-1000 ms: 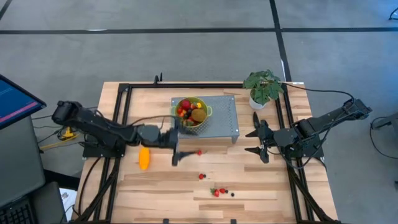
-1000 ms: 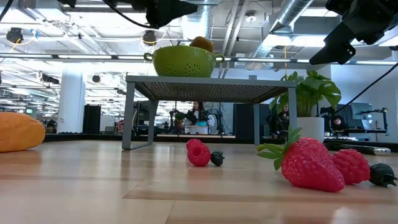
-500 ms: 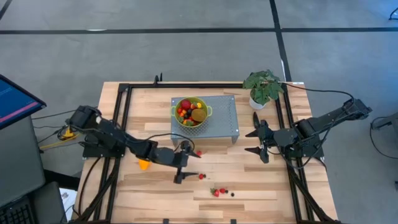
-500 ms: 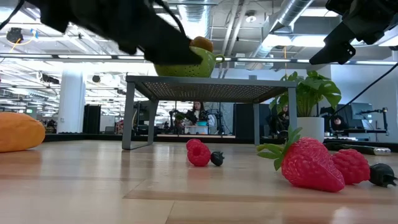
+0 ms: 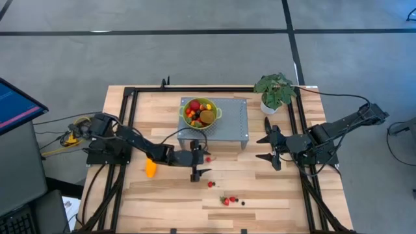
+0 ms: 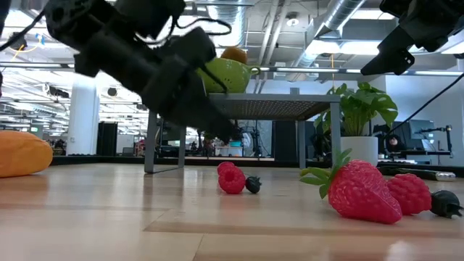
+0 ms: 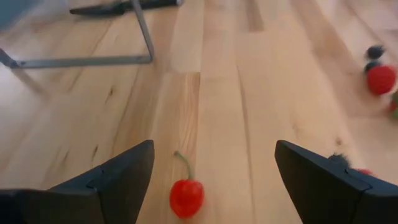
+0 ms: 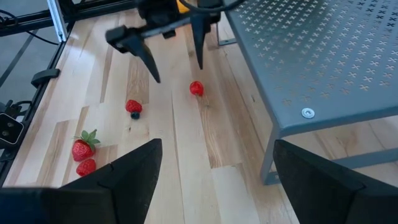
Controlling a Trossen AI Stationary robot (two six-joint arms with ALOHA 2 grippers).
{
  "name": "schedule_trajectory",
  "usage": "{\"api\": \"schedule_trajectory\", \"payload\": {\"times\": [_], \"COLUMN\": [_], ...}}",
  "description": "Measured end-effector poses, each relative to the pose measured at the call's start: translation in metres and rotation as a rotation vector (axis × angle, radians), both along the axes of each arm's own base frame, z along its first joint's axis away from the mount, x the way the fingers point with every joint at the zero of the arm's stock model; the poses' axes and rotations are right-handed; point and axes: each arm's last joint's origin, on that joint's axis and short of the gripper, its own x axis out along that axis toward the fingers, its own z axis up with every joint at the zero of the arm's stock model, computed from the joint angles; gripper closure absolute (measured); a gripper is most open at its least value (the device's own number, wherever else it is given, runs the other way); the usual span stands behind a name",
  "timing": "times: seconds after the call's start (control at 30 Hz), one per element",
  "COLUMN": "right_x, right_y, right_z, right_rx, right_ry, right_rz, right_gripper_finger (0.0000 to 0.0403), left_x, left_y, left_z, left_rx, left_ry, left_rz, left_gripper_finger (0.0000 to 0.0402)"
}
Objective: Pick & Place Fruit
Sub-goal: Put the red cherry into the green strainer bowl on the shelf
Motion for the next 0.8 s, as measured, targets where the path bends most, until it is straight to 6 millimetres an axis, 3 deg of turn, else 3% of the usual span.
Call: {"api": "schedule_trajectory", "payload": {"times": [0.47,0.8], "right_x": [0.000,0.000], "right_y": [0.000,0.000], "right_z": [0.000,0.000], "right_rx": [0.000,0.000], "right_ry": [0.000,0.000], "right_rz": [0.000,0.000], "right_gripper_finger": [0.0101,0.0101], "left_x": [0.004,0.005], "left_y": [0.004,0.004], "left_z": [-0.041,-0.034], "left_rx": [0.038,0.042], "left_ry": [0.081,0.052], "left_rz": [0.043,0.049], "left_gripper_finger": [0.0074,0.0074]}}
